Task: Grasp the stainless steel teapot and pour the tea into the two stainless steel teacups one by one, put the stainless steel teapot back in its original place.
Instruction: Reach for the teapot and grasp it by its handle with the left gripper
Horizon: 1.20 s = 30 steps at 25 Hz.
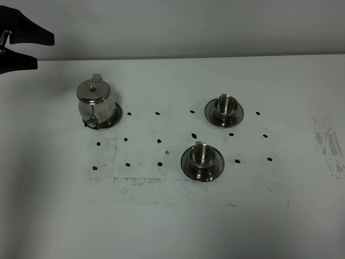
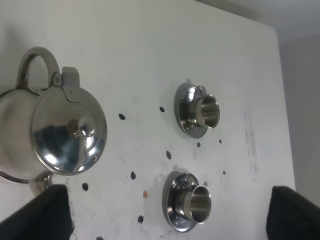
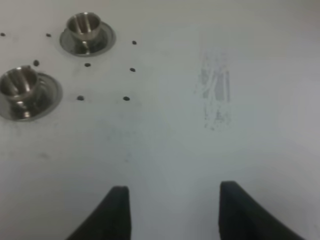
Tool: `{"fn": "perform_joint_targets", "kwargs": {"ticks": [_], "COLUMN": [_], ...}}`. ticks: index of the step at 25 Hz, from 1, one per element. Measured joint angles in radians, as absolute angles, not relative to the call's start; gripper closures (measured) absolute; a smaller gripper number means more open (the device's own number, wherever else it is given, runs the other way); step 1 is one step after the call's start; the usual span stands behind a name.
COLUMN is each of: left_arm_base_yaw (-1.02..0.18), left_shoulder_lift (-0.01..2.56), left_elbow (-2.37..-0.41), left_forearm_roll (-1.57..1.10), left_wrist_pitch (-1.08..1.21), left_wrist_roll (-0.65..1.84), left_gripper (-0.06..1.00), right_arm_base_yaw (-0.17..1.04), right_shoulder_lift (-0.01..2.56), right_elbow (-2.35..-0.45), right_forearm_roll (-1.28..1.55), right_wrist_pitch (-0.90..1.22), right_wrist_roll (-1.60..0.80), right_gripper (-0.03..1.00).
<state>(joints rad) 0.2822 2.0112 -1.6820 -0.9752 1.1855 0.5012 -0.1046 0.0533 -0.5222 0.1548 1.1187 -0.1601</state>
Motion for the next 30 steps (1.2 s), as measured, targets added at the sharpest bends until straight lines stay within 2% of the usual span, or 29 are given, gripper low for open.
{"fn": "perform_joint_targets", "kwargs": {"ticks": [15,21,30], "left_arm_base_yaw": [0.282,0.282,0.282], "left_shoulder_lift": [2.011,2.011,2.011], "left_elbow": [-1.682,-1.682,-1.682], "left_forearm_roll": [-0.975,-0.975,-0.984], "left_wrist_pitch": [1.185,1.185,1.185], "left_wrist_roll": [0.526,0.53,0.537], "left_gripper": [0.18,0.18,0.18], "right_arm_base_yaw": [-0.091,-0.027,-0.015], "right_shoulder_lift": [0.053,-0.003,-0.007], "right_elbow": [-0.522,-0.522,-0.522], "right_forearm_roll": [0.152,0.162,0.173], "right_wrist_pitch": [1.119,1.119,1.119], "right_wrist_roll": [-0.136,-0.135,-0.133], "right_gripper": [0.58,0.58,0.58]}}
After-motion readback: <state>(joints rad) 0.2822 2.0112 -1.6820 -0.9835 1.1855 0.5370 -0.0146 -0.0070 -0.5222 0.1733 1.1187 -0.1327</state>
